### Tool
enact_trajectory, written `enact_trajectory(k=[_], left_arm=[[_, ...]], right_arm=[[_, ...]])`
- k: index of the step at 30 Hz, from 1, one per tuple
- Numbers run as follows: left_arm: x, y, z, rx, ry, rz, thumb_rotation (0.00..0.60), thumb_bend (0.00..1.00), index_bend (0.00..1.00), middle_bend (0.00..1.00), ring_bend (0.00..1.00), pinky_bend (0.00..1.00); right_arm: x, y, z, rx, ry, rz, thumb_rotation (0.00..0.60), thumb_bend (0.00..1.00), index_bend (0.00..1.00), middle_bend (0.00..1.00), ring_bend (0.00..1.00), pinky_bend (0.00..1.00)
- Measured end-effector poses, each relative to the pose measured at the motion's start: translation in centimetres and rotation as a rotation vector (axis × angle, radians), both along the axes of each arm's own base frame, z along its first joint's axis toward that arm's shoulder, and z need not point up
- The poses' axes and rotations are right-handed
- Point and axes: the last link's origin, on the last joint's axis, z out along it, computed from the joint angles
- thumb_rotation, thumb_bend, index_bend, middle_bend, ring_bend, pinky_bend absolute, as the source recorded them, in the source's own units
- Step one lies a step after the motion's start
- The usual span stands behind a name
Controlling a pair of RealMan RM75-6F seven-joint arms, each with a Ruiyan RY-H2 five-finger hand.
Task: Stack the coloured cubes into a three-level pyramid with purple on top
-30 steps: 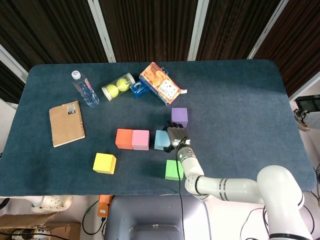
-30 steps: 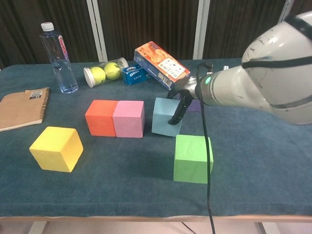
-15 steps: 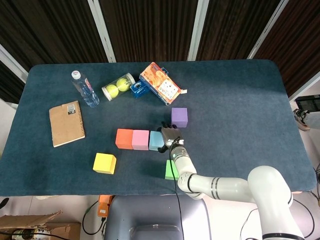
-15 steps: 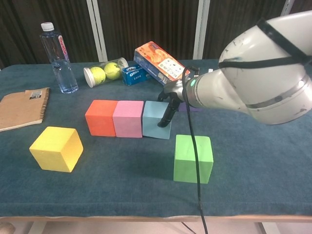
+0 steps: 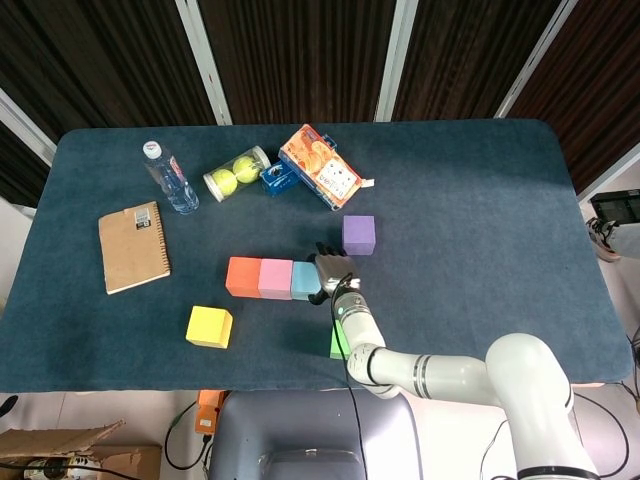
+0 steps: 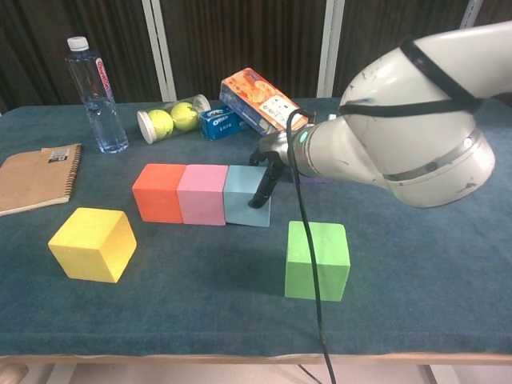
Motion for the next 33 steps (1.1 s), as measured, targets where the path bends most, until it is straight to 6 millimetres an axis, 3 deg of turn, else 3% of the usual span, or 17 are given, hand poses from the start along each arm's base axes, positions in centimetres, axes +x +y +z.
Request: enact_trajectory(k=[18, 33], left_arm=[[0.01, 0.08, -0.05, -0.002, 0.003, 0.006, 0.6, 0.06, 0.06, 0.0, 0.0, 0.08], [0.06, -0.03, 0.03, 0.001, 0.002, 0.006, 0.6, 0.06, 0.06, 0.0, 0.0, 0.09]], right_arm=[[0.08, -0.25, 0.07, -0.003, -0.005, -0.004, 0.6, 0.24, 0.19, 0.0, 0.0, 0.0], [-0.01, -0.17, 0.14, -0.003, 0.0, 0.001, 0.6, 0.24, 0.19, 0.0, 0.0, 0.0]])
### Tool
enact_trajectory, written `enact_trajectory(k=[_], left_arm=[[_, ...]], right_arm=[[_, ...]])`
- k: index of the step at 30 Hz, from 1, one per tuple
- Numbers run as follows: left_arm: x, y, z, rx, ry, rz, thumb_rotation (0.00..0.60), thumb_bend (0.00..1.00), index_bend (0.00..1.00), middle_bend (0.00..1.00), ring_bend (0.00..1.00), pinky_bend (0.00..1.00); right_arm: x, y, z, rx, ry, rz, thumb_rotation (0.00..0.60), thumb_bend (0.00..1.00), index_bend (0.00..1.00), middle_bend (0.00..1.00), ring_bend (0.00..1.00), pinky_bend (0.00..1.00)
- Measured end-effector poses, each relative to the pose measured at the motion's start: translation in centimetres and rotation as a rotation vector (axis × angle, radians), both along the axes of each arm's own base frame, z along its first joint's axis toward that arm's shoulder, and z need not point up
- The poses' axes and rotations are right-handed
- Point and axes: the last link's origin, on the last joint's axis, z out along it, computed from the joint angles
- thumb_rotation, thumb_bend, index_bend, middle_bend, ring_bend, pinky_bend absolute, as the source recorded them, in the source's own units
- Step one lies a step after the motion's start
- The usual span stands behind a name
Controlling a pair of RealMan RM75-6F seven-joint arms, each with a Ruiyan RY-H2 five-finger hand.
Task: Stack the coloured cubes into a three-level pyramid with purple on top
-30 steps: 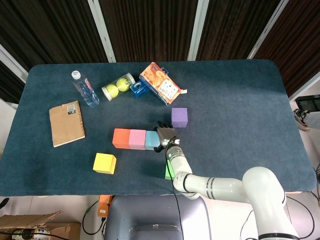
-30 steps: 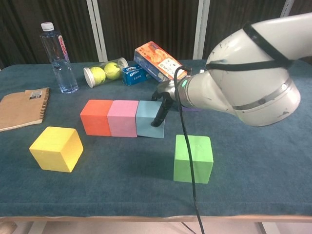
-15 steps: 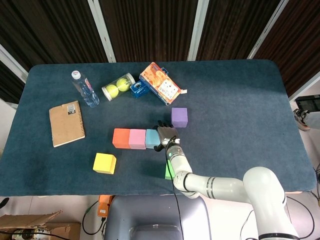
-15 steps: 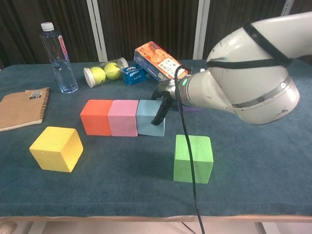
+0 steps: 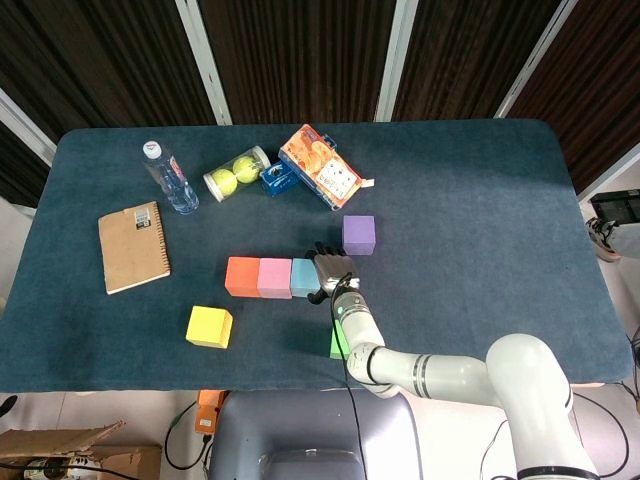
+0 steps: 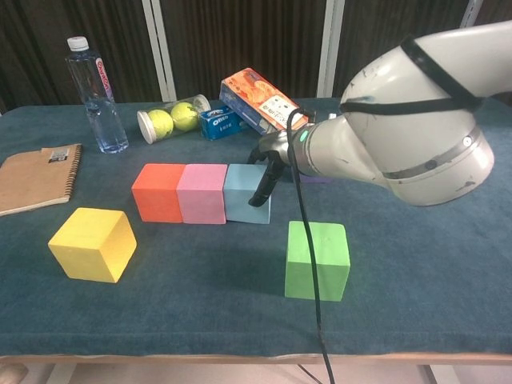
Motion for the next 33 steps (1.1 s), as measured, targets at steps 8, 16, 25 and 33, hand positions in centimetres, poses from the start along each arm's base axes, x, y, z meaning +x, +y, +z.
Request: enact_trajectory(k=[8, 16, 25, 33], left_arm=[[0.02, 0.17, -0.19, -0.01, 0.0, 0.004, 0.6, 0.06, 0.06, 0.0, 0.0, 0.08], [0.02, 0.14, -0.12, -0.011, 0.003, 0.011, 0.6, 0.06, 0.05, 0.0, 0.0, 0.08], [-0.08, 0.15, -0.12, -0.014, 0.0, 0.017, 0.6, 0.06, 0.05, 0.0, 0.0, 0.09], [-0.12, 0.19, -0.13, -0.016, -0.001, 0.021, 0.6, 0.06, 0.05, 0.0, 0.0, 0.08]], right_arm=[[0.13, 0.0, 0.04, -0.009, -0.009, -0.003, 0.6, 0.24, 0.36, 0.0, 0.0, 0.0], [0.08, -0.03, 0.09, -0.015, -0.007, -0.004, 0.6, 0.24, 0.4, 0.0, 0.0, 0.0], [0.22, 0.02, 0.36, -0.007, -0.03, -0.004, 0.6, 0.24, 0.4, 0.0, 0.0, 0.0], [0.47, 0.05, -0.17, 0.006, -0.037, -0.002, 0.6, 0.24, 0.39, 0.0, 0.0, 0.0]])
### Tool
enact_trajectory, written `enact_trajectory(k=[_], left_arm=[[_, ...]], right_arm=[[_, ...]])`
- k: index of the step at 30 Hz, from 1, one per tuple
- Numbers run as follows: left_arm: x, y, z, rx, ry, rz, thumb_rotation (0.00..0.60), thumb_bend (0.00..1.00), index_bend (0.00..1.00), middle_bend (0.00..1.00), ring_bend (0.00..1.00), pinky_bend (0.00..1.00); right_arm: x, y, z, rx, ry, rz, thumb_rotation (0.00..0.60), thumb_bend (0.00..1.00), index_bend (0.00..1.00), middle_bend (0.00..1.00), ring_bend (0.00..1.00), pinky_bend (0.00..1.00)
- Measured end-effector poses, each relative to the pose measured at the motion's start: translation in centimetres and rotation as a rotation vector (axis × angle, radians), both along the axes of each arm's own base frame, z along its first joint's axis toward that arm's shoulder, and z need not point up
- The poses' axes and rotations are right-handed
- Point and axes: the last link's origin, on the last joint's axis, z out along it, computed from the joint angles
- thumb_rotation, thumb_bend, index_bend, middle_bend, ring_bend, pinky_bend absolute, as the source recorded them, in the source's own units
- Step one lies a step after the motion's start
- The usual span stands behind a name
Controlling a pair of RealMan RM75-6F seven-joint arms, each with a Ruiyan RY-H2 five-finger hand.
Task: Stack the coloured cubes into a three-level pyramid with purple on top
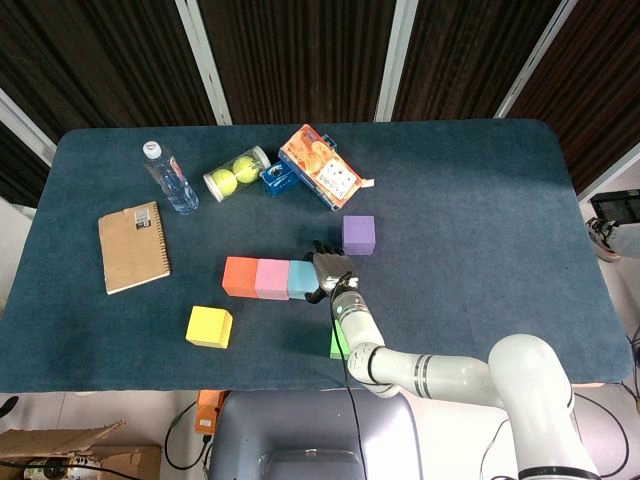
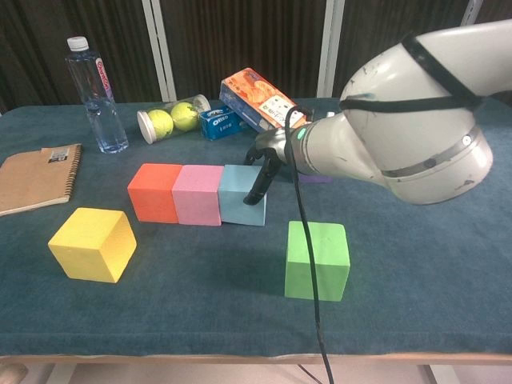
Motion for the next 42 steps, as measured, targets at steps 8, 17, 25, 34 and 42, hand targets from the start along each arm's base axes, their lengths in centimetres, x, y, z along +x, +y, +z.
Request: enact_trajectory(k=[8, 17, 25, 34, 42], left_arm=[[-0.1, 0.1, 0.1, 0.0, -0.004, 0.002, 0.6, 0.06, 0.05, 0.0, 0.0, 0.09], [-0.1, 0.1, 0.2, 0.0, -0.006, 0.002, 0.6, 0.06, 0.05, 0.0, 0.0, 0.09], [-0.2, 0.1, 0.2, 0.0, -0.01, 0.003, 0.6, 0.06, 0.05, 0.0, 0.0, 0.09], [0.1, -0.1, 0.3, 0.0, -0.014, -0.006, 0.6, 0.06, 0.05, 0.0, 0.0, 0.08], [1.4, -0.3, -0.7, -0.064, -0.055, -0.059, 0.6, 0.08, 0.05, 0.0, 0.0, 0.09]], right_arm=[[0.0, 0.0, -0.3, 0.003, 0.004, 0.0, 0.6, 0.24, 0.33, 0.0, 0.0, 0.0], [0.1, 0.0, -0.7, 0.016, 0.003, 0.001, 0.6, 0.24, 0.18, 0.0, 0.0, 0.0], [0.2, 0.0, -0.6, 0.024, -0.003, 0.002, 0.6, 0.24, 0.02, 0.0, 0.0, 0.0], [0.1, 0.5, 1.9, 0.013, -0.028, 0.035, 0.6, 0.24, 0.0, 0.0, 0.0, 0.0], [-2.9, 1.5, 8.7, -0.112, -0.013, 0.135, 0.6, 0.24, 0.0, 0.0, 0.0, 0.0]])
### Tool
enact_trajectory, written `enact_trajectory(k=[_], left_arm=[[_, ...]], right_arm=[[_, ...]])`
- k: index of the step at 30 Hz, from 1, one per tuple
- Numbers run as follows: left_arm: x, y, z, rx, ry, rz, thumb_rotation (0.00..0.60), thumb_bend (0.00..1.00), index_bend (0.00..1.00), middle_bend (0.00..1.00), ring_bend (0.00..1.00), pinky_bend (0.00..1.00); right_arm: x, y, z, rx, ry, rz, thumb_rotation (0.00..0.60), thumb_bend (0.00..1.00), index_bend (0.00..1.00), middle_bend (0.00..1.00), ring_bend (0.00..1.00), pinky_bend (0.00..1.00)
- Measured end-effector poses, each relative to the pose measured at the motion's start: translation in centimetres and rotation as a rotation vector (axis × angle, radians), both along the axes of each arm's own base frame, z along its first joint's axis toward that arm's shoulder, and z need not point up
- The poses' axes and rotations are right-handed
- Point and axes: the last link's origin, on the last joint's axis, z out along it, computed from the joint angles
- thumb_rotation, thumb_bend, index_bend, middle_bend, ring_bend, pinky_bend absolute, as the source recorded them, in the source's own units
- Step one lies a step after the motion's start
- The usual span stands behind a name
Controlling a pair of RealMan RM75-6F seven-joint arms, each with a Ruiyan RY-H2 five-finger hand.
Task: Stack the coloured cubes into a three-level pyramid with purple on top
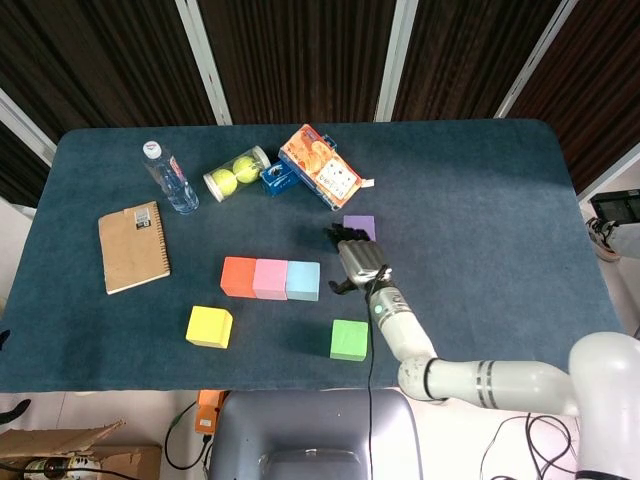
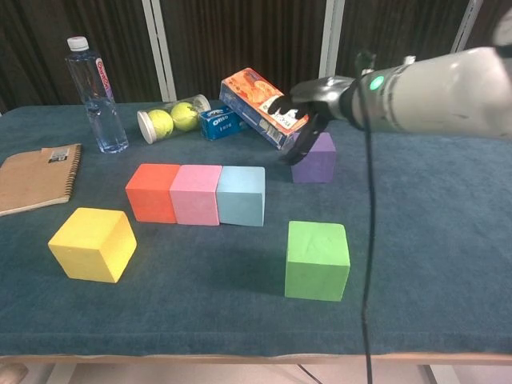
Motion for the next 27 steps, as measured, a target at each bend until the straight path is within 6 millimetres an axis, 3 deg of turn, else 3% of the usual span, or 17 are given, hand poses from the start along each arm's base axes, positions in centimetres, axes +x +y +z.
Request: enact_trajectory(k=[6, 9, 19, 22, 27], left_arm=[[2.8, 0.8, -1.9, -0.114, -0.095, -0.121, 0.6, 0.1, 0.05, 0.0, 0.0, 0.09], [4.5, 2.1, -2.8, -0.16, -0.126, -0.189, 0.6, 0.1, 0.07, 0.0, 0.0, 0.08], [8.2, 8.0, -5.6, -0.249, -0.231, -0.221, 0.6, 0.19, 0.15, 0.0, 0.0, 0.07], [9.0, 9.4, -6.8, -0.298, -0.251, -0.201, 0.6, 0.18, 0.15, 0.0, 0.0, 0.07], [10.0, 11.0, -8.6, -0.334, -0.214, -0.192, 0.6, 0.18, 0.15, 0.0, 0.0, 0.07]], right_arm=[[-5.0, 2.3, 5.2, -0.12, 0.045, 0.079, 0.6, 0.24, 0.0, 0.0, 0.0, 0.0], [-8.3, 4.4, 7.3, -0.168, 0.071, 0.111, 0.6, 0.24, 0.0, 0.0, 0.0, 0.0], [-18.6, 12.8, 11.3, -0.264, 0.067, 0.108, 0.6, 0.24, 0.0, 0.0, 0.0, 0.0], [-20.7, 14.4, 12.3, -0.311, 0.051, 0.103, 0.6, 0.24, 0.0, 0.0, 0.0, 0.0], [-22.4, 15.8, 13.4, -0.363, -0.008, 0.108, 0.6, 0.24, 0.0, 0.0, 0.0, 0.0]])
